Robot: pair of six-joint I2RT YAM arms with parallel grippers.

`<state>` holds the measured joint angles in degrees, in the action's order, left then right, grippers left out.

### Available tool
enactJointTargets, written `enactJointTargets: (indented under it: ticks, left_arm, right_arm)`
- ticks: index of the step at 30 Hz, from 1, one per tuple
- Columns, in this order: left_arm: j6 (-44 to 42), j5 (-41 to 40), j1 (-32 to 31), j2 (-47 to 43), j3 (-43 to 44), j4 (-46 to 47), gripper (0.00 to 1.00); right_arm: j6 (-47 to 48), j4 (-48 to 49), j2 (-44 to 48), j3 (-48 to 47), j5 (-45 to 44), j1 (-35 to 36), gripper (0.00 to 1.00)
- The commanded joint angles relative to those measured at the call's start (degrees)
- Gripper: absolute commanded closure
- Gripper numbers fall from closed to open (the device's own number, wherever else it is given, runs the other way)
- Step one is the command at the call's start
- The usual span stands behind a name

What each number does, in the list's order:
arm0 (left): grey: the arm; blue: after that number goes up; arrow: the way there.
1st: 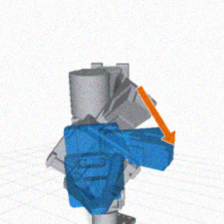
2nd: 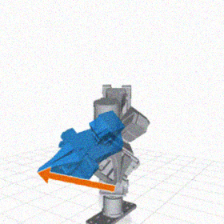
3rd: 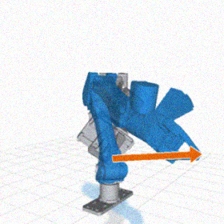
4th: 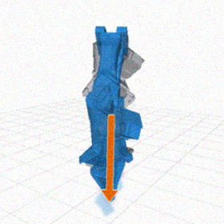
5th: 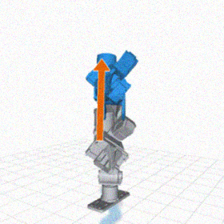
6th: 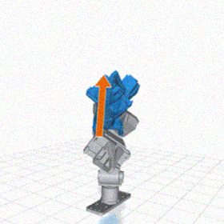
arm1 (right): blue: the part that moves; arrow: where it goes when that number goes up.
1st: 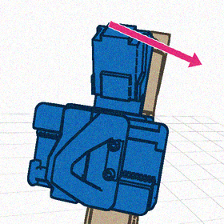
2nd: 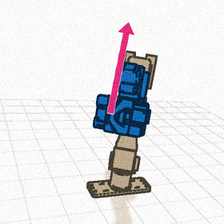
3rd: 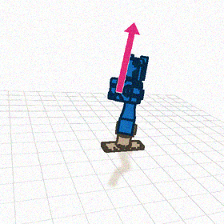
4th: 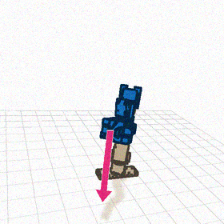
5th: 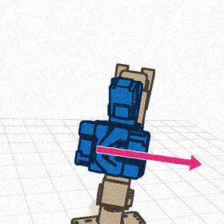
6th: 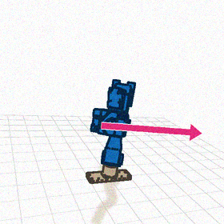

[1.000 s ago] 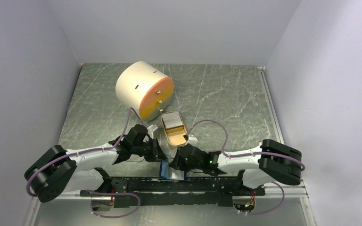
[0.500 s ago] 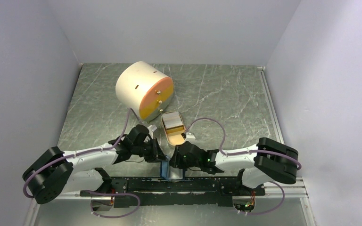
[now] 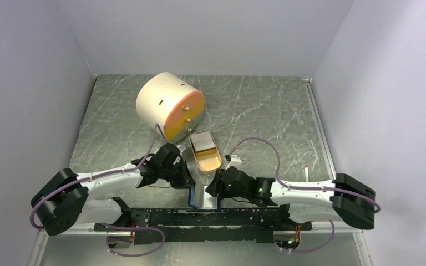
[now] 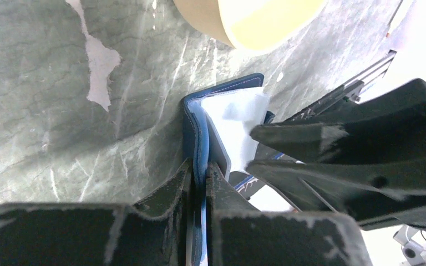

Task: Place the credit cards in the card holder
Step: Insert the credit card into the card holder, then turn over the card slot in the card holder.

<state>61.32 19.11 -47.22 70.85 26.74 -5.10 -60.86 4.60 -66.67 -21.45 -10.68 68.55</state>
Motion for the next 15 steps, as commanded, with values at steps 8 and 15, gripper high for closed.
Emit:
enactJointTargets:
  ticks: [8, 15]
  left_arm:
    - [-3.41, -8.82, -0.46, -1.98, 7.38, -14.95, 0.91]
    - [-3.13, -9.09, -0.43, -1.54, 8.38, -16.14, 0.91]
  right_arm:
    - [-4.53, 7.36, 3.73, -0.15, 3.54, 1.32, 0.57]
    - [-6.33, 7.7, -4.78, -6.42, 0.63, 4.79, 0.32]
